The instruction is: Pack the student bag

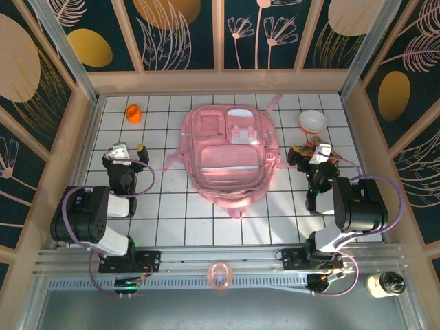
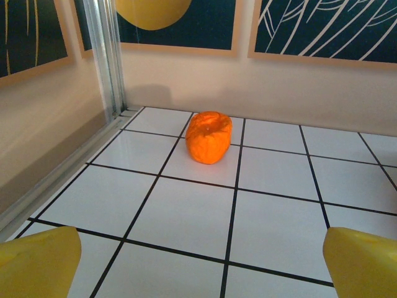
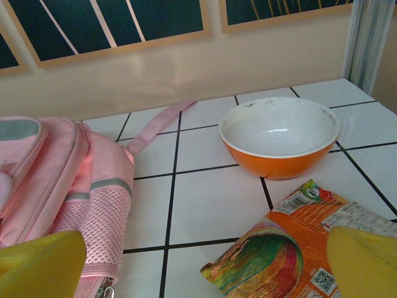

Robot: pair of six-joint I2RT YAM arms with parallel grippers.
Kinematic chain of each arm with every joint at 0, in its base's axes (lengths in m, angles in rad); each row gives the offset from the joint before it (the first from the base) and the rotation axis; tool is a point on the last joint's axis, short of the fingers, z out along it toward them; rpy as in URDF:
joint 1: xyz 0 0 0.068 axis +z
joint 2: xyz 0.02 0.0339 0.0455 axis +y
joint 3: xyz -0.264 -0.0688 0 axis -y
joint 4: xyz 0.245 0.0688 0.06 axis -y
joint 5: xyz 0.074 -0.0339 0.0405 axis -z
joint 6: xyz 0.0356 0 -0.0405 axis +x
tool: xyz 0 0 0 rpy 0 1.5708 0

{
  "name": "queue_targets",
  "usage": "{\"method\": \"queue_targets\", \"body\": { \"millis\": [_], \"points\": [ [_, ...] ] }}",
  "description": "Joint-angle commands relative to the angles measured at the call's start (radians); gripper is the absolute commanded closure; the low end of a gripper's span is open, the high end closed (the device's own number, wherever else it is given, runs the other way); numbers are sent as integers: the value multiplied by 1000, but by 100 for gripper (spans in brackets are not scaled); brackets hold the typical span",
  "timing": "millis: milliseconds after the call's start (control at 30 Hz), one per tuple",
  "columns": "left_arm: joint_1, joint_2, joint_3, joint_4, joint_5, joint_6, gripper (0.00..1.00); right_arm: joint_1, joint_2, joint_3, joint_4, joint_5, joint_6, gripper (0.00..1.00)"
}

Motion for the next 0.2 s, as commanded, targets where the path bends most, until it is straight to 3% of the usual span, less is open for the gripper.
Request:
{"method": "queue_targets", "body": {
  "millis": [0, 167],
  "points": [
    [4, -5, -1, 13, 14, -18, 1, 2, 0, 7, 8, 26, -14, 1],
    [3, -7, -4, 17, 18, -16, 1, 2, 1, 7, 8, 25, -13, 1]
  ]
}}
